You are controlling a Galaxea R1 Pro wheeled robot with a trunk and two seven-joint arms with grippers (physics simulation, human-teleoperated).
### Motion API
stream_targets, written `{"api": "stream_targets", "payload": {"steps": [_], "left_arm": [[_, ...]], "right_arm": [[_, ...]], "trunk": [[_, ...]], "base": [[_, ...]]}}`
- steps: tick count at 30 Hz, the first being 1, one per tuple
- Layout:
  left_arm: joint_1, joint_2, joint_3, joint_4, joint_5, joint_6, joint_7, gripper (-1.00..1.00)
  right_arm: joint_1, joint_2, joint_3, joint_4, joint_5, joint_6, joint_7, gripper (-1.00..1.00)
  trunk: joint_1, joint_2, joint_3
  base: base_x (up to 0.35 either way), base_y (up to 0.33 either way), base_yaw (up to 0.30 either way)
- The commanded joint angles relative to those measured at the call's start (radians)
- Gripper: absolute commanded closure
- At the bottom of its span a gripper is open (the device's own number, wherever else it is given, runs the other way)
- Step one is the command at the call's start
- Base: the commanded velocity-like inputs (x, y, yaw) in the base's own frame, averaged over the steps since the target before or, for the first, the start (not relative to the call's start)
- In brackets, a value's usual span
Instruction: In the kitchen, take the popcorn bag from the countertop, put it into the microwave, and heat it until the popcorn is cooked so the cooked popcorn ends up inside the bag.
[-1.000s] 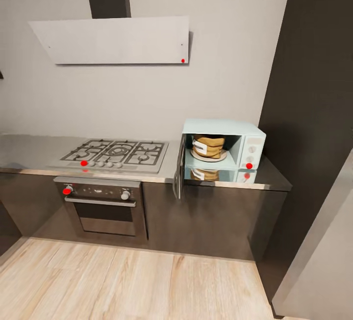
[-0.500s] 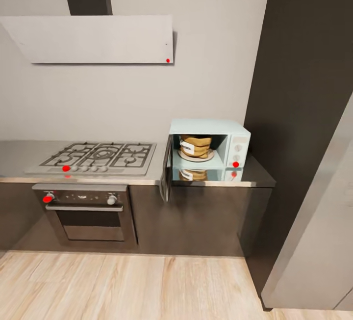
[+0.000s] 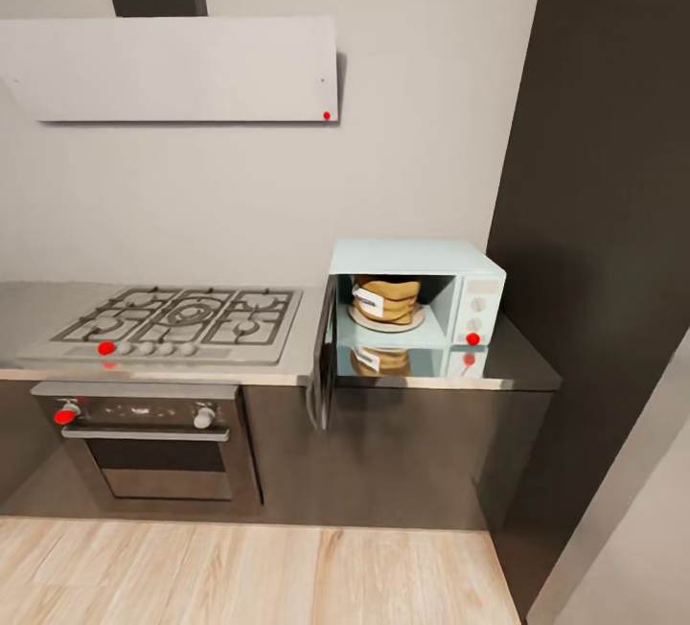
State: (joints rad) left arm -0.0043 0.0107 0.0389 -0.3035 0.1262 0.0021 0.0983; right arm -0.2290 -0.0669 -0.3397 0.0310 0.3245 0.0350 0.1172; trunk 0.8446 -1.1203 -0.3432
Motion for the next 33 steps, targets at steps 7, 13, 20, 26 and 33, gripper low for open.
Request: {"api": "stream_targets", "payload": {"steps": [7, 13, 20, 26, 33], "left_arm": [[0.000, 0.005, -0.001, -0.336, 0.008, 0.030, 0.002, -1.00], [-0.002, 0.001, 0.001, -0.897, 0.011, 0.276, -0.001, -1.00], [-0.200, -0.015, 0.000, -1.101, 0.013, 0.482, -0.011, -1.00], [-0.434, -0.061, -0.004, -1.110, 0.016, 0.637, -0.013, -1.00], [-0.473, -0.094, -0.105, -1.194, 0.014, 0.681, -0.004, -1.00]], "right_arm": [[-0.001, -0.002, -0.008, 0.001, 0.008, 0.000, 0.001, -1.00], [-0.001, -0.005, -0.008, 0.001, 0.008, 0.000, 0.002, -1.00], [-0.001, -0.005, -0.008, 0.001, 0.008, 0.000, 0.002, -1.00], [-0.001, -0.004, -0.008, 0.001, 0.008, 0.000, 0.001, -1.00], [-0.001, -0.004, -0.008, 0.001, 0.008, 0.000, 0.001, -1.00]], "trunk": [[0.000, -0.001, -0.001], [0.000, -0.001, -0.001], [0.000, -0.001, -0.001], [0.000, -0.001, -0.001], [0.000, -0.001, -0.001]], "base": [[0.016, 0.000, 0.000], [0.000, 0.000, 0.000], [0.000, 0.000, 0.000], [0.000, 0.000, 0.000], [0.000, 0.000, 0.000]]}}
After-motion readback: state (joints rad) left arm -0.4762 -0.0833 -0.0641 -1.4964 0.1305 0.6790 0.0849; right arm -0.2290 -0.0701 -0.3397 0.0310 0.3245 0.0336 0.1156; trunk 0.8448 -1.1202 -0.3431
